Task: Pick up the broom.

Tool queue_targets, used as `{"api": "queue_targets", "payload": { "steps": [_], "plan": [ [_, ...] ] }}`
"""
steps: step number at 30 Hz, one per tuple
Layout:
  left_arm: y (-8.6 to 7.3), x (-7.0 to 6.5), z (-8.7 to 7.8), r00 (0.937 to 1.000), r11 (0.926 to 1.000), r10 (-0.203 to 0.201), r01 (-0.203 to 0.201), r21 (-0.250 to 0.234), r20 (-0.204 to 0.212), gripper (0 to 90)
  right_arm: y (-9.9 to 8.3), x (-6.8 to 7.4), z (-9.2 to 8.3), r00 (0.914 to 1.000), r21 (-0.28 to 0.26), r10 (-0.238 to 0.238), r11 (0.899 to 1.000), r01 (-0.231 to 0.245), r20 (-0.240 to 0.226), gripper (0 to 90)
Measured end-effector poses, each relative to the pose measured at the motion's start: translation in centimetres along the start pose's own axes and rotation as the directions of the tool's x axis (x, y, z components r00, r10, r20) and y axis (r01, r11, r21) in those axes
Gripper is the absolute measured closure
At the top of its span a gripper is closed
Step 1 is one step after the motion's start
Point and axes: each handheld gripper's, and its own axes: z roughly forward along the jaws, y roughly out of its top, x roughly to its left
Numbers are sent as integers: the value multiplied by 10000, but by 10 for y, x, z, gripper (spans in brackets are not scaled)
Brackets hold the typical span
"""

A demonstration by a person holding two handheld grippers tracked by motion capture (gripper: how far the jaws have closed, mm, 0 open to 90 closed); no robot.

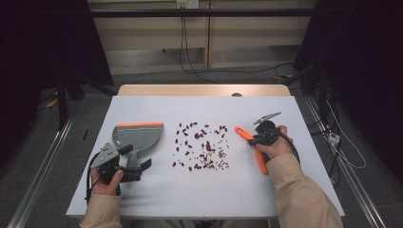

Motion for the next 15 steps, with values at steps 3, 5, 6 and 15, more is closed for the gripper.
{"api": "queue_targets", "payload": {
  "steps": [3, 5, 6, 15],
  "plan": [
    [0, -1, 1, 10000, 10000, 13, -13, -23, 7, 36, -1, -1, 0, 10000, -65, 83, 9999, -84, -43, 686],
    [1, -2, 1, 10000, 10000, 59, -59, -5, 13, 36, -1, -2, 0, 9993, -130, 362, 9993, -363, -71, 689],
    [1, -2, 1, 9999, 9999, 106, -107, 28, 8, 36, -2, -3, -1, 9990, -183, 420, 9989, -422, -121, 690],
    [2, -3, 3, 10000, 10000, 38, -38, 88, -9, 36, -1, -2, -16, 9967, -605, 744, 9952, -764, -338, 723]
  ]
}}
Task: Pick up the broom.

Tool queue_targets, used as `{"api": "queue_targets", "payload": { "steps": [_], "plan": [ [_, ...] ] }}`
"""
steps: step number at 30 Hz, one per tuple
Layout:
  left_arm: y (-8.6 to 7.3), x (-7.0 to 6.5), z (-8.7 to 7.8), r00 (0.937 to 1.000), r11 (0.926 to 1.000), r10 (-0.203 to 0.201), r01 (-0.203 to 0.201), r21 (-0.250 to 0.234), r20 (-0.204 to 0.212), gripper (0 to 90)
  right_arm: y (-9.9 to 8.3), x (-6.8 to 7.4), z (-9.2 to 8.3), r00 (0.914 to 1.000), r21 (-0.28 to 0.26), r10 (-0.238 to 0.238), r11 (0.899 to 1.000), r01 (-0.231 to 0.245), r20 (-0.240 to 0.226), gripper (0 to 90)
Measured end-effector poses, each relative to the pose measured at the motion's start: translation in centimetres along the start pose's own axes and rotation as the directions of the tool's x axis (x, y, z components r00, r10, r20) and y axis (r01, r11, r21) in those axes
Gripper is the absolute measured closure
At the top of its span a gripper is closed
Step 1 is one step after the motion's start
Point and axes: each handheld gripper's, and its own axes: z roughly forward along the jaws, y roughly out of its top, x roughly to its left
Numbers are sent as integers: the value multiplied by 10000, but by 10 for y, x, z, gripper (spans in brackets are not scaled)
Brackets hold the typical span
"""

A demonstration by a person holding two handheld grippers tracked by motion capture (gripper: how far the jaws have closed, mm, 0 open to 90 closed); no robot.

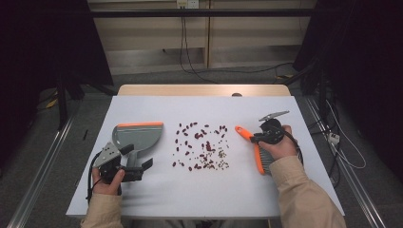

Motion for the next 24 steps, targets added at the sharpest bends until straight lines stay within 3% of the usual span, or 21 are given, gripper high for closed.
{"api": "queue_targets", "payload": {
  "steps": [2, 4, 8, 10, 13, 15, 17, 18, 22, 24],
  "plan": [
    [0, -1, 0, 10000, 10000, 53, -53, 25, 4, 36, -1, -1, 2, 9999, 121, -110, 9999, 109, 47, 715],
    [0, -2, 0, 9999, 9999, 134, -134, 48, 21, 36, -4, -1, 10, 9984, 583, -501, 9971, 484, 275, 688],
    [0, -1, 1, 9998, 9998, 186, -186, 109, 4, 36, -3, 2, 10, 9959, 640, -769, 9952, 737, 477, 688],
    [0, -2, 1, 9998, 9998, 200, -200, 78, 20, 36, -2, 4, 9, 9918, 962, -1065, 9904, 995, 712, 635],
    [0, -1, 1, 9998, 9997, 217, -217, 85, 41, 36, 0, 2, 10, 9911, 1151, -1004, 9893, 900, 874, 576],
    [1, -1, 1, 9997, 9997, 234, -234, 111, 32, 36, 2, 2, 12, 9922, 1284, -1054, 9870, 962, 665, 651],
    [1, -1, 2, 9997, 9996, 249, -250, 109, 39, 37, 7, 2, 13, 9935, 1556, -989, 9838, 891, 564, 662],
    [1, -1, 2, 9996, 9996, 275, -275, 118, 46, 36, 11, 1, 15, 9966, 1831, -558, 9821, 439, 608, 677],
    [2, -2, 2, 9996, 9996, 263, -263, 56, 46, 36, 18, -4, 18, 9990, 2281, -147, 9736, 46, 424, 698],
    [2, -2, 3, 9997, 9997, 236, -236, 0, 51, 36, 22, -5, 19, 9991, 2577, -332, 9659, 258, 245, 704]
  ]
}}
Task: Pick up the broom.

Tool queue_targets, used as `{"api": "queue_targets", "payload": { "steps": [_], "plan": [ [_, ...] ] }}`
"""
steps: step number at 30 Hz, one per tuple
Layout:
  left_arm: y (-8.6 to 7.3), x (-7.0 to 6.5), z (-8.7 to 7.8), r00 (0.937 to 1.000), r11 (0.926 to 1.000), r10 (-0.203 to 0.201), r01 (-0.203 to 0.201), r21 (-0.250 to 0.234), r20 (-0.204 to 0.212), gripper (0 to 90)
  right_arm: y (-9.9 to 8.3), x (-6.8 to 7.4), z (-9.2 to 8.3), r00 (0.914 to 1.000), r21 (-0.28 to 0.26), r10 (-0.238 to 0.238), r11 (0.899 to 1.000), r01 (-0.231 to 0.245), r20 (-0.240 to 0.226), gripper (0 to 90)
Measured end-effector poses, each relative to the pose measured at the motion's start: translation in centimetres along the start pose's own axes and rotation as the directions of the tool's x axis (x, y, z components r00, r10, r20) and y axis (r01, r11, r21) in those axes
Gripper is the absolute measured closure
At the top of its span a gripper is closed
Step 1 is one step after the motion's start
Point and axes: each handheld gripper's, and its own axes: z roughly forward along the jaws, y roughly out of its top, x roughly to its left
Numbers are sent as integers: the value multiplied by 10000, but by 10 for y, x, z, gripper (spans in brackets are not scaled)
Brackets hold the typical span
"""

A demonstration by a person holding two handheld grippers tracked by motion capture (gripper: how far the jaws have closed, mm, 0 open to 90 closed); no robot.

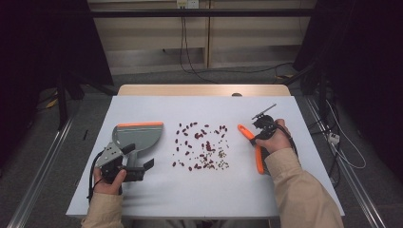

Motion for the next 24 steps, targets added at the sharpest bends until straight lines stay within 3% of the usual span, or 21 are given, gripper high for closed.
{"api": "queue_targets", "payload": {
  "steps": [7, 10, 17, 21, 22, 23, 24],
  "plan": [
    [1, -1, 2, 10000, 10000, 0, 1, -19, 40, 36, -4, -2, -2, 9993, -246, 341, 9991, -345, -157, 712],
    [1, -1, 1, 10000, 10000, -16, 16, -20, 15, 36, -4, 1, -2, 9996, -315, 273, 9991, -270, 78, 711],
    [1, -1, -1, 10000, 10000, 62, -62, -27, -77, 36, -8, 3, -7, 9991, -1178, 421, 9922, -405, 104, 711],
    [1, -1, -1, 9999, 9999, 113, -114, -38, -84, 36, -11, 4, -15, 9987, -1858, 477, 9816, -432, 198, 711],
    [1, -2, -2, 9999, 10000, 58, -58, -59, -92, 36, -12, 4, -18, 9986, -2093, 508, 9768, -461, 171, 711],
    [2, -2, -2, 10000, 10000, 37, -38, -77, -78, 36, -16, 4, -25, 9983, -2654, 581, 9625, -556, 16, 710],
    [2, -2, -2, 10000, 10000, 42, -42, -86, -84, 36, -16, 4, -25, 9983, -2654, 581, 9625, -556, 16, 710]
  ]
}}
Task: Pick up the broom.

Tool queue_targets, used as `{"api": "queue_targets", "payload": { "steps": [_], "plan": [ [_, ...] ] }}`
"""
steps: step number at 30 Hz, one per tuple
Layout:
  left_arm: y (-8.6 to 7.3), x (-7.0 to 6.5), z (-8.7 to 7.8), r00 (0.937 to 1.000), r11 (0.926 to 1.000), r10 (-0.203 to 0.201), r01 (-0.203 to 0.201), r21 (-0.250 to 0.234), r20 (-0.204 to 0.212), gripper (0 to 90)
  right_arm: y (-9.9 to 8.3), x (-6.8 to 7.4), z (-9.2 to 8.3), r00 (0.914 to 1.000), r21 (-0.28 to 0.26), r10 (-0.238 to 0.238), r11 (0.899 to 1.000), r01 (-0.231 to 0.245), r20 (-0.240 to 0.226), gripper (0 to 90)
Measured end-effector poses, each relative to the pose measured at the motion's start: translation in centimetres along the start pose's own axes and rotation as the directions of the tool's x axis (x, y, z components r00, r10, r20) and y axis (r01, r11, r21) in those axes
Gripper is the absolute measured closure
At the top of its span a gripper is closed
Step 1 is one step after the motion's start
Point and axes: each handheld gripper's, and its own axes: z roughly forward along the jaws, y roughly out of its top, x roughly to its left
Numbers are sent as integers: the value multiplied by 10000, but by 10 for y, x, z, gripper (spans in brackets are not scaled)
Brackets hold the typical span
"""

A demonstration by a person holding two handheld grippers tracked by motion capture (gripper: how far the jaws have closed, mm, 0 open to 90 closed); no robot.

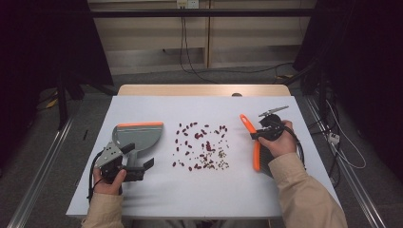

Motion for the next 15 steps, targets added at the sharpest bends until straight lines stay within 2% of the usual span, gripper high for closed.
{"api": "queue_targets", "payload": {
  "steps": [2, 3, 4, 5, 6, 8, 9, 10, 11, 12, 15],
  "plan": [
    [1, 0, 0, 10000, 10000, 18, -18, -25, -3, 36, -3, 2, -8, 9999, -520, -23, 9986, 31, 167, 711],
    [2, -1, 0, 10000, 10000, 25, -25, -24, -41, 36, -8, 2, -17, 9998, -1213, 78, 9926, -56, 174, 710],
    [3, -2, -1, 10000, 10000, 47, -47, -46, -53, 36, -8, 2, -17, 9998, -1213, 78, 9926, -56, 174, 710],
    [5, -3, -1, 9999, 9999, 101, -101, -70, -10, 36, -14, 3, -27, 9998, -1983, 120, 9801, -80, 187, 710],
    [7, -5, -2, 10000, 9999, 68, -67, -140, 12, 36, -14, 3, -27, 9998, -1983, 120, 9801, -80, 187, 710],
    [12, -9, -2, 9999, 9998, 123, -122, -173, 41, 36, -22, 2, -36, 9996, -2838, 294, 9585, -274, 27, 710],
    [14, -12, -2, 9998, 9996, 147, -144, -246, 103, 36, -30, 2, -44, 9990, -3506, 430, 9354, -453, -144, 709],
    [17, -15, -1, 9996, 9994, 199, -193, -303, 208, 36, -34, 2, -48, 9988, -3792, 452, 9241, -482, -168, 709],
    [19, -19, 0, 9991, 9993, 273, -265, -272, 314, 36, -34, 2, -48, 9988, -3792, 452, 9241, -482, -168, 709],
    [21, -22, 2, 9985, 9991, 349, -338, -268, 421, 36, -37, 3, -51, 9989, -4028, 370, 9141, -453, -285, 709],
    [25, -32, 7, 9972, 9990, 384, -367, -270, 649, 36, -46, 4, -58, 9970, -4657, 532, 8819, -735, -567, 709]
  ]
}}
